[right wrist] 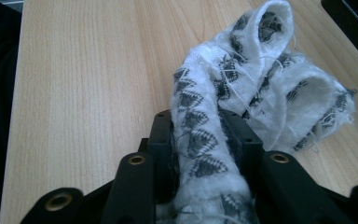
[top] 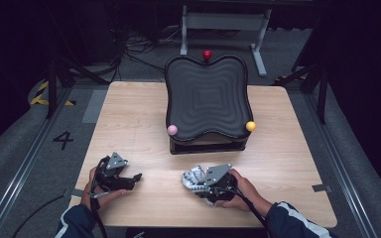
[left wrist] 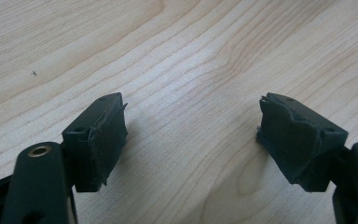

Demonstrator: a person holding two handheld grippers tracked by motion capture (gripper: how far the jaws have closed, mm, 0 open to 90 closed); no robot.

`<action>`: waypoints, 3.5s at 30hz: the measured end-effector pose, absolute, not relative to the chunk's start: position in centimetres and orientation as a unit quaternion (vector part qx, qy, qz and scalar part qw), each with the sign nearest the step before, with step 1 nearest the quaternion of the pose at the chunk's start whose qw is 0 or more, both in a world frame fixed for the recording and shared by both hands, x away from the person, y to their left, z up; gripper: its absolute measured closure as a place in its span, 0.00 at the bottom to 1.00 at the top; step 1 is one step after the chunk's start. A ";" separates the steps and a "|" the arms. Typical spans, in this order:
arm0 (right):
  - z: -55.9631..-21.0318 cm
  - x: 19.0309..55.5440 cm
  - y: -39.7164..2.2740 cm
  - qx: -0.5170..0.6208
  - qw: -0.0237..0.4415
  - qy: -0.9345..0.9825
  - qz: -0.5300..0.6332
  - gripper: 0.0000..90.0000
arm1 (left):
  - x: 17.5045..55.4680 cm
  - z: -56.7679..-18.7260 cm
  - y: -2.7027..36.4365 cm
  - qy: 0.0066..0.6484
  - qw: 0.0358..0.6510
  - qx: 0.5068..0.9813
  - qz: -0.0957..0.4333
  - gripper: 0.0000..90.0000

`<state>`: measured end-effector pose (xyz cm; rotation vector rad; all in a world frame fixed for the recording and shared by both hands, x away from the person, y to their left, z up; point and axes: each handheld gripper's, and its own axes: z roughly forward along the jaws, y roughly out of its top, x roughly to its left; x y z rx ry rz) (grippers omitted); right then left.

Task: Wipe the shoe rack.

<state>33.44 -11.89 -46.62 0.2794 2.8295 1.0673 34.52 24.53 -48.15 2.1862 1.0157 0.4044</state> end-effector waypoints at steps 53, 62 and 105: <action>-42.0 33.2 -24.6 0.185 0.184 0.897 0.356 0.47 | 34.6 -48.1 24.5 0.389 0.340 0.842 0.157 0.25; -43.9 33.9 -28.0 0.236 0.212 0.890 0.327 0.41 | 34.7 -48.1 24.3 0.390 0.341 0.841 0.155 0.25; -48.7 33.5 -36.8 0.392 0.174 0.824 0.370 0.24 | 35.0 -48.1 24.1 0.389 0.337 0.844 0.153 0.24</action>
